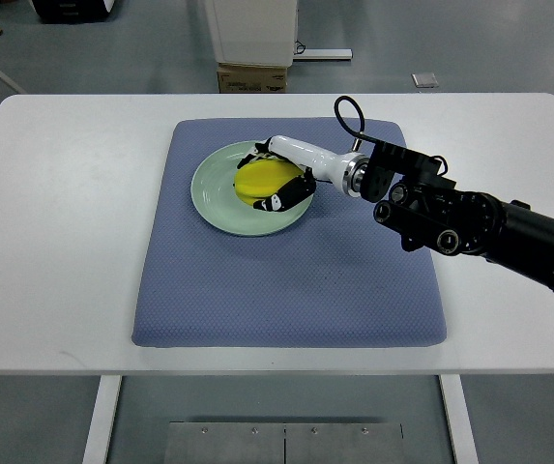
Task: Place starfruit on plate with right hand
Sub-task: 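Lift the starfruit and carry it over the green plate, then lower the starfruit onto the plate and open the right hand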
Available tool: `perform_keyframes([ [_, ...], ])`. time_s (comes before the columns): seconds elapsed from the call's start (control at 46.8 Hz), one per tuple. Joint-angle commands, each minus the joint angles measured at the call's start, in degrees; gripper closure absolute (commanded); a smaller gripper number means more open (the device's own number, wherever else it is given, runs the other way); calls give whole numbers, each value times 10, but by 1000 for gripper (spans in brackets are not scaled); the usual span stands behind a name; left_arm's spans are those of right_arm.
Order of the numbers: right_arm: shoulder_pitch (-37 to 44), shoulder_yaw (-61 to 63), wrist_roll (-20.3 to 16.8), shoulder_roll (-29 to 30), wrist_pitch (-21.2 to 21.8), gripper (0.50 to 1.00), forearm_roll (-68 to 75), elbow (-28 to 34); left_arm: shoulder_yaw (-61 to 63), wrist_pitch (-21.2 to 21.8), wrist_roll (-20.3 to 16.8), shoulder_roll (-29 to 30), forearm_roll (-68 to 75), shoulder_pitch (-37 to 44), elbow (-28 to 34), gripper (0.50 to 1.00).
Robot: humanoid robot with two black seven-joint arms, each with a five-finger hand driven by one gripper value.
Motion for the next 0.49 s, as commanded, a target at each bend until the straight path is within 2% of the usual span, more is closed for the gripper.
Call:
perform_keyframes([
  [0.0, -1, -1, -2, 0, -1, 1000, 0, 3, 0, 0, 0, 0, 1, 0, 0, 500],
  [0.406, -14, -13, -14, 0, -3, 1000, 0, 3, 0, 0, 0, 0, 0, 0, 0, 500],
  [0.47, -14, -13, -21, 0, -3, 859, 0, 3, 0, 0, 0, 0, 0, 0, 0, 500],
])
